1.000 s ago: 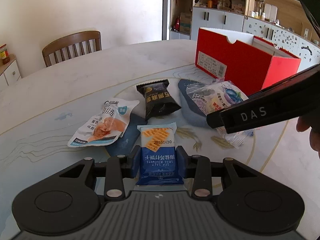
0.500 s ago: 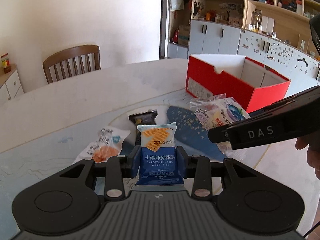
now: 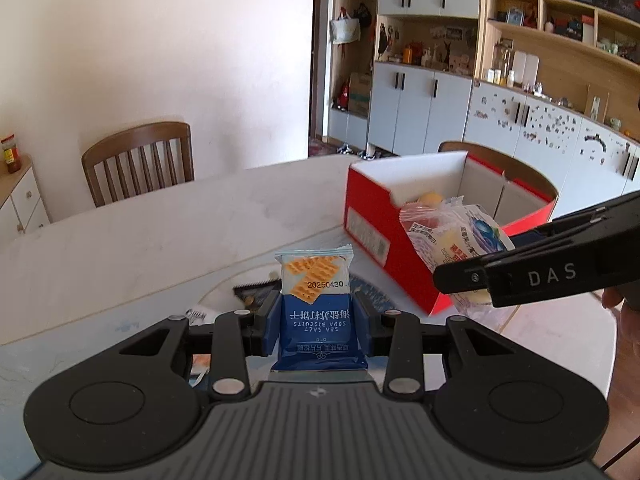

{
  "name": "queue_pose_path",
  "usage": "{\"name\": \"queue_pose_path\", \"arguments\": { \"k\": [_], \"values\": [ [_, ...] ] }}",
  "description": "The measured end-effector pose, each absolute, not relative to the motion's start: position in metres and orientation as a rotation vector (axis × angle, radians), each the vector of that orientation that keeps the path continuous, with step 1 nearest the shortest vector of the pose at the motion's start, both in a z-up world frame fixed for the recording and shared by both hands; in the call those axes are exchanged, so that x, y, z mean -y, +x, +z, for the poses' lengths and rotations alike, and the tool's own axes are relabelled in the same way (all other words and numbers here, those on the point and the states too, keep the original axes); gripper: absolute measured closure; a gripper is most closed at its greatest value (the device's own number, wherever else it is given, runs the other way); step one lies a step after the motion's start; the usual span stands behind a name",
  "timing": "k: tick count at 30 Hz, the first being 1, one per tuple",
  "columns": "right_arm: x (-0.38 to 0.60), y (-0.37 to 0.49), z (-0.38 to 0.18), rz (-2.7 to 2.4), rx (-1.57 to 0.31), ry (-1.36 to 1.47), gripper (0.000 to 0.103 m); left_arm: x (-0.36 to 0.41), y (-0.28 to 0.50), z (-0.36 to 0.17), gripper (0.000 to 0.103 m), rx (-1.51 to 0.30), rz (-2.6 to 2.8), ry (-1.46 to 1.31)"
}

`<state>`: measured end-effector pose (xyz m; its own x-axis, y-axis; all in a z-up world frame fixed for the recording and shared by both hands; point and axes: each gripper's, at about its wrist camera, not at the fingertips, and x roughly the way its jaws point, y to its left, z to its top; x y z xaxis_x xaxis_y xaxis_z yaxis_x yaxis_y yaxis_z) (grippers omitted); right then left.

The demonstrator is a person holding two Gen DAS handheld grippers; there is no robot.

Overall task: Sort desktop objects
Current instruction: 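Carry the bun bag and cracker packet over the red shoebox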

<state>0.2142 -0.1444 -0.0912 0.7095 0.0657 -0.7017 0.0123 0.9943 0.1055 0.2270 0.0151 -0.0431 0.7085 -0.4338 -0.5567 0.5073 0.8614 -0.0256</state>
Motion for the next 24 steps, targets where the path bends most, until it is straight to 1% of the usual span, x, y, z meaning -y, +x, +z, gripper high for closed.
{"name": "queue_pose_path", "arguments": {
  "k": [13,24],
  "values": [
    [0.202,0.205,-0.067,0.027,-0.736,0.115,0.048,0.041,0.226,-0.006,0.067,-0.552,-0.544,0.115],
    [0.263,0.211,-0.064,0.033,-0.715,0.134,0.048,0.099,0.234,0.003,0.066,-0.539,-0.526,0.116]
  ]
}}
